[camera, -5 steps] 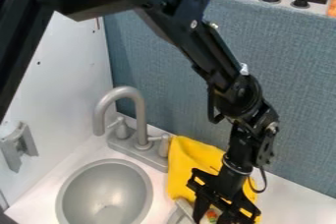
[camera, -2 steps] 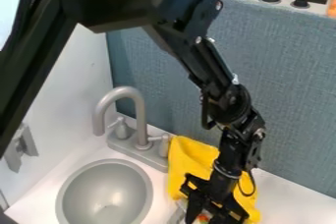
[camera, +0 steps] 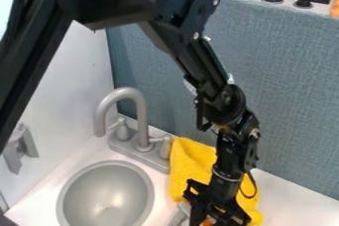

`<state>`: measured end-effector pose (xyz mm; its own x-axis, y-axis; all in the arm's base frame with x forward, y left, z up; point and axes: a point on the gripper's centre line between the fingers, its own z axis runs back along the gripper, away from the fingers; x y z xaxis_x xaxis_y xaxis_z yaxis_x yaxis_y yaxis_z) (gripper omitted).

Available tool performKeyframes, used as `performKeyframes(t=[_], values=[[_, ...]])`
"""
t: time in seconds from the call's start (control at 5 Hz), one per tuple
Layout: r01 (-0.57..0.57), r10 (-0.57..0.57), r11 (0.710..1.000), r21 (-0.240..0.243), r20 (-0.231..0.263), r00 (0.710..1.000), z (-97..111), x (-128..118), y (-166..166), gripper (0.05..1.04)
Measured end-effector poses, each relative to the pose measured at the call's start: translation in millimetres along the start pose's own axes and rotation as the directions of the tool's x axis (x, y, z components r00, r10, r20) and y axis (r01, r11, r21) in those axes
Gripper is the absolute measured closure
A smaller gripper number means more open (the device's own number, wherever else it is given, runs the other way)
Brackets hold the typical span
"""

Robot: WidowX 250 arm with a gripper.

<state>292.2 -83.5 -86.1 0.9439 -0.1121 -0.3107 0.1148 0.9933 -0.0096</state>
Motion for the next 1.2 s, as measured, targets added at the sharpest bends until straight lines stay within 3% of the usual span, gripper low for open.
performKeyframes(t=[0.2, 0.4, 0.6, 0.8, 1.0, 1.2], values=[[-0.029, 0.029, 1.0, -0.008, -0.033, 0.999, 0, -5, -1, 0.219], [-0.082, 0.081, 0.996, -0.02, -0.04, 0.996, 1, -7, -3, 0.068], [-0.13, 0.13, 0.991, -0.035, 0.008, 0.991, 35, -13, -5, 0.074], [-0.175, 0.177, 0.984, -0.036, 0.072, 0.982, 64, -42, 0, 0.077], [-0.162, 0.165, 0.986, -0.032, 0.164, 0.972, 89, -86, 15, 0.079], [-0.2, 0.194, 0.98, 0.01, 0.191, 0.962, 86, -97, 48, 0.079]])
